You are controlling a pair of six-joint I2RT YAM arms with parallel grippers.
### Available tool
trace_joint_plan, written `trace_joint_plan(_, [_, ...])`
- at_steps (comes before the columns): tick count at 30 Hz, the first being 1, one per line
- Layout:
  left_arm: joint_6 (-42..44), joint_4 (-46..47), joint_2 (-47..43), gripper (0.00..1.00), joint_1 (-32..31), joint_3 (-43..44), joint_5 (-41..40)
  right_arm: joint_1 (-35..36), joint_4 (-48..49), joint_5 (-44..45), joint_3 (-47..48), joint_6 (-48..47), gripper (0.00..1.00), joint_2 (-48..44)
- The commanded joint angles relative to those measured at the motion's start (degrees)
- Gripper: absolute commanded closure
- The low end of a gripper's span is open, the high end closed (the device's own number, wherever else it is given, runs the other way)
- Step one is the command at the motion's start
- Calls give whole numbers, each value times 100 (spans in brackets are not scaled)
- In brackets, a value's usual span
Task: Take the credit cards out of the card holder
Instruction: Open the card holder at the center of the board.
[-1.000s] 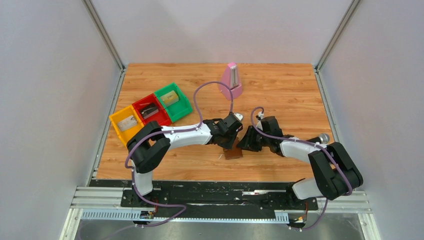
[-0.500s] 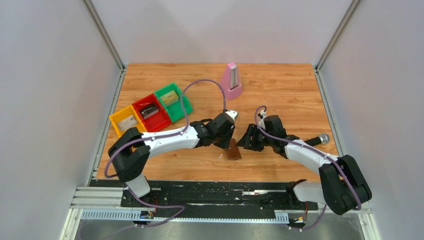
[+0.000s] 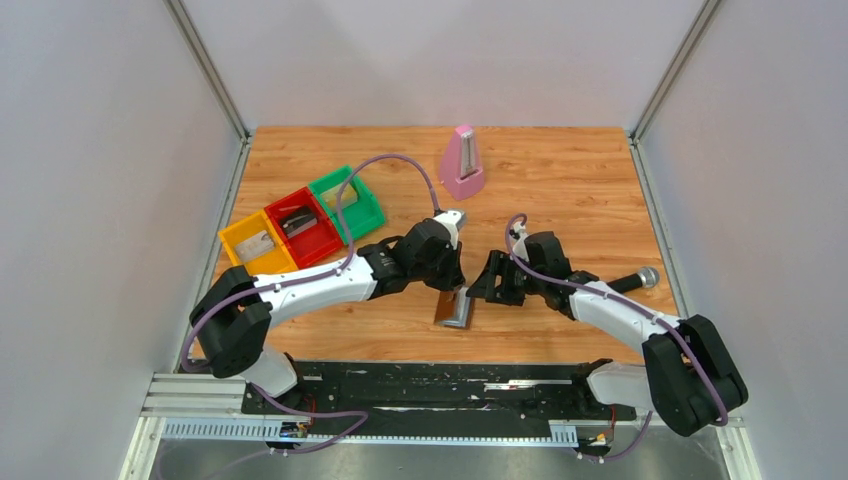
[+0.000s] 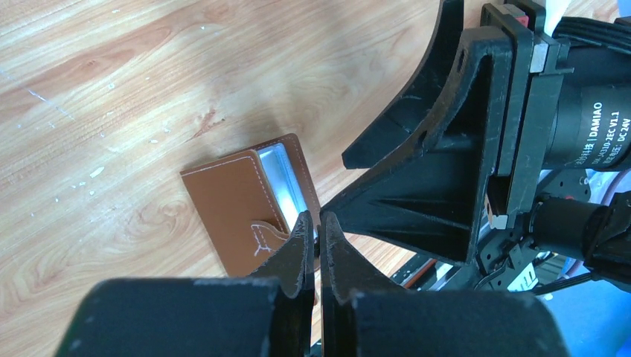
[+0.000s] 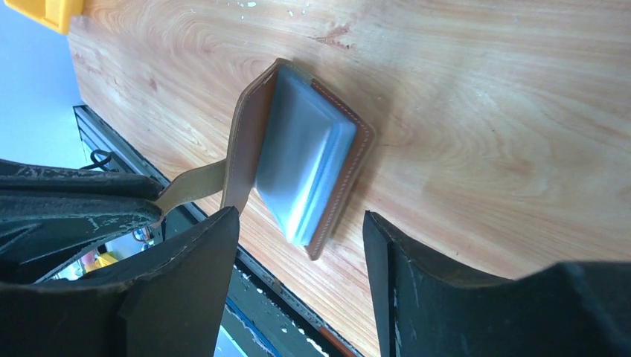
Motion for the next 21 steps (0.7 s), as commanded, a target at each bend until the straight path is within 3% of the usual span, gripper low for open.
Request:
trace_joint_plan(1, [-112, 345, -119, 100, 45, -38, 102, 52, 195, -161, 120, -59, 37, -134])
trace_joint_plan(8, [-137, 314, -144, 100, 66, -74, 60, 52, 203, 5, 103, 121, 44, 80])
trace_joint_plan(16, [-141, 134, -265, 100, 91, -160, -230, 61, 439, 168, -44, 550, 58, 274])
trace_joint_plan(21, [-137, -122, -413, 100, 105, -183, -548, 99, 510, 247, -86, 802, 61, 449])
